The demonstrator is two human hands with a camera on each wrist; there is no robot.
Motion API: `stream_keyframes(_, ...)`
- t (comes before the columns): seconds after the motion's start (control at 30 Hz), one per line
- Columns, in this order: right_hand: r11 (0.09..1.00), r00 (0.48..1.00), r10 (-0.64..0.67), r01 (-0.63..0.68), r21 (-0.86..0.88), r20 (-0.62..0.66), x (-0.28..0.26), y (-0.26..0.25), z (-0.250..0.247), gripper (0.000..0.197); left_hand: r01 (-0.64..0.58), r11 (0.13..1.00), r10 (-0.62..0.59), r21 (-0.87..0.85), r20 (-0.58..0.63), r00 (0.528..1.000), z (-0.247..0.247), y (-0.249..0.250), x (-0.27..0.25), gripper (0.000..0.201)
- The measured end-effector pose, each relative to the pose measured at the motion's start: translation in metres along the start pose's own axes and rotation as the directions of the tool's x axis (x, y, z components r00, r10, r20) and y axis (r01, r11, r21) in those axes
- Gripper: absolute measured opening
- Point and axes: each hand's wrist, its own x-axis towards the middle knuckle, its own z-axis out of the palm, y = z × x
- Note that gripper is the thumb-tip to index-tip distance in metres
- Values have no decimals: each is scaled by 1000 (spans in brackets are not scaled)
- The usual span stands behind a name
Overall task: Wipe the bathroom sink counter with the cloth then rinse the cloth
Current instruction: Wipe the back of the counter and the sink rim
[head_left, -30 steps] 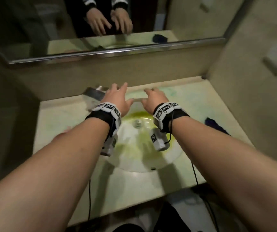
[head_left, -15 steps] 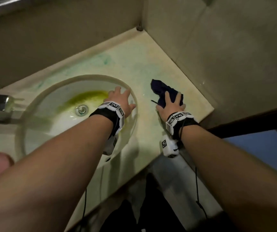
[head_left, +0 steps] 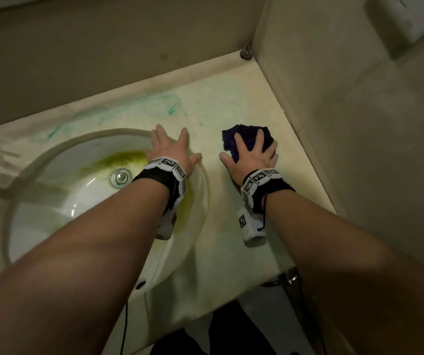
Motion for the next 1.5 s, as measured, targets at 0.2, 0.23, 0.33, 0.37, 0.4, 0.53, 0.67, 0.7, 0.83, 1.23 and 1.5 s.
stream_keyframes(0.2,983,989,-142,135,-123,-49,41,-29,-10,72,110,994,-110,15,28,994,0,-3,16,84)
stream_keyframes(0.23,979,986,-163,158,-129,-29,47,-35,-13,72,106,994,-107,22,23,994,0,-2,16,84)
stream_keyframes(0.33,962,972,-230,234,-143,49,58,-52,-20,70,101,994,-102,40,20,995,-3,-2,17,85)
stream_keyframes(0.37,953,963,-261,267,-146,61,57,-53,-19,69,100,994,-101,38,20,995,-3,-2,17,85)
stream_keyframes(0.4,939,952,-301,306,-158,55,52,-50,-18,67,97,995,-98,38,20,995,-3,-2,16,85)
stream_keyframes(0.53,907,927,-375,364,-212,-12,33,-14,-16,64,83,994,-84,76,12,996,-5,-1,17,87)
stream_keyframes(0.67,968,978,-205,207,-144,26,67,-12,-35,65,85,993,-87,87,21,996,-7,-4,20,89)
stream_keyframes(0.7,975,983,-179,182,-124,40,81,-21,-40,66,87,993,-89,78,18,996,-5,-6,21,90)
stream_keyframes(0.83,969,973,-196,211,-129,118,114,-61,-53,73,82,995,-82,55,2,997,0,-6,24,91)
stream_keyframes(1.23,965,979,-195,201,-171,53,102,-17,-54,68,85,994,-87,67,25,996,-5,-3,20,90)
stream_keyframes(1.5,895,913,-390,407,-183,123,82,-69,-40,66,78,995,-80,63,37,996,-4,-2,21,89)
